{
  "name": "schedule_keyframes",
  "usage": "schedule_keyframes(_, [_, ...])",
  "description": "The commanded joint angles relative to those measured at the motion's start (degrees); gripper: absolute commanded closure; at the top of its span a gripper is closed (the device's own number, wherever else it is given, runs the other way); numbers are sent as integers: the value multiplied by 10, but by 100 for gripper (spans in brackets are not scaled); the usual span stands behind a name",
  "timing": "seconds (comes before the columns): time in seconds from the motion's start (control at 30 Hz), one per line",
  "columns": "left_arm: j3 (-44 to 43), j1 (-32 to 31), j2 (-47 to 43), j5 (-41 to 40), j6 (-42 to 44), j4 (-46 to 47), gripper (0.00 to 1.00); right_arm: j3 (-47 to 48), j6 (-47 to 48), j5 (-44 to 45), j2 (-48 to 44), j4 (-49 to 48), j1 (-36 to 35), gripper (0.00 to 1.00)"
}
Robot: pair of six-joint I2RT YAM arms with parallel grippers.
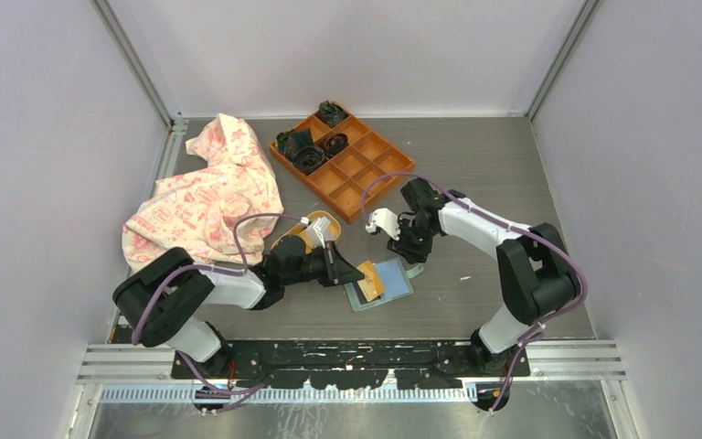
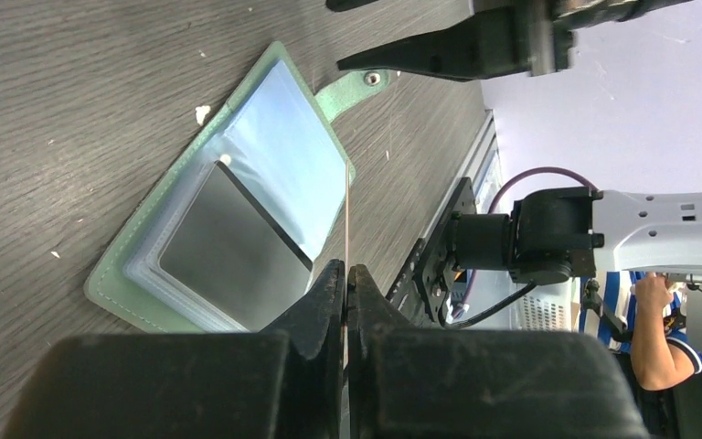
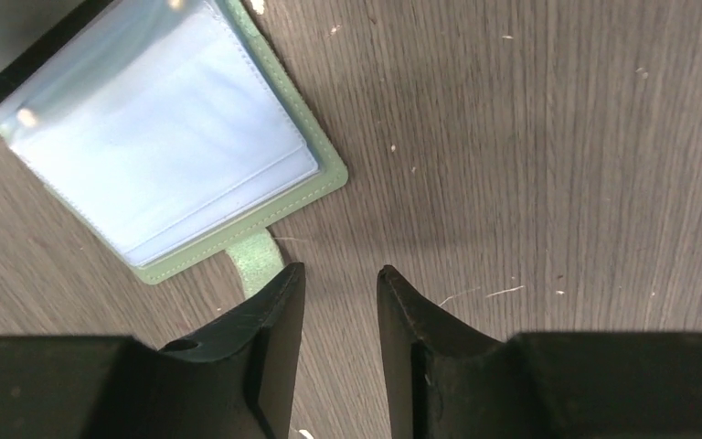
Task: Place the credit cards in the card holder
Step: Insert the credit card into the card slot.
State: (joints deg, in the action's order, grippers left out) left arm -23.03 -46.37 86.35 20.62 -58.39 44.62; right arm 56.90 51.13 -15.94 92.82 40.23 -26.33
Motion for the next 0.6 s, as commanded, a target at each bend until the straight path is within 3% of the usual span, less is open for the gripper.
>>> schedule_keyframes(0.0, [3,4,35,16,-22,78,100,11,18,-34,-22,21,1,59])
schedule_keyframes(0.13, [-10,4,66,22,-39,88,100,15,19,-14,-2,24,2,60])
schedule_keyframes(0.43, [-23,3,47,6,-29,-19,100,17,18,7,18,22,1,60])
schedule_keyframes(0.57, [-28,3,57,6,-36,-24,100,19,18,9,28,25,-1,60])
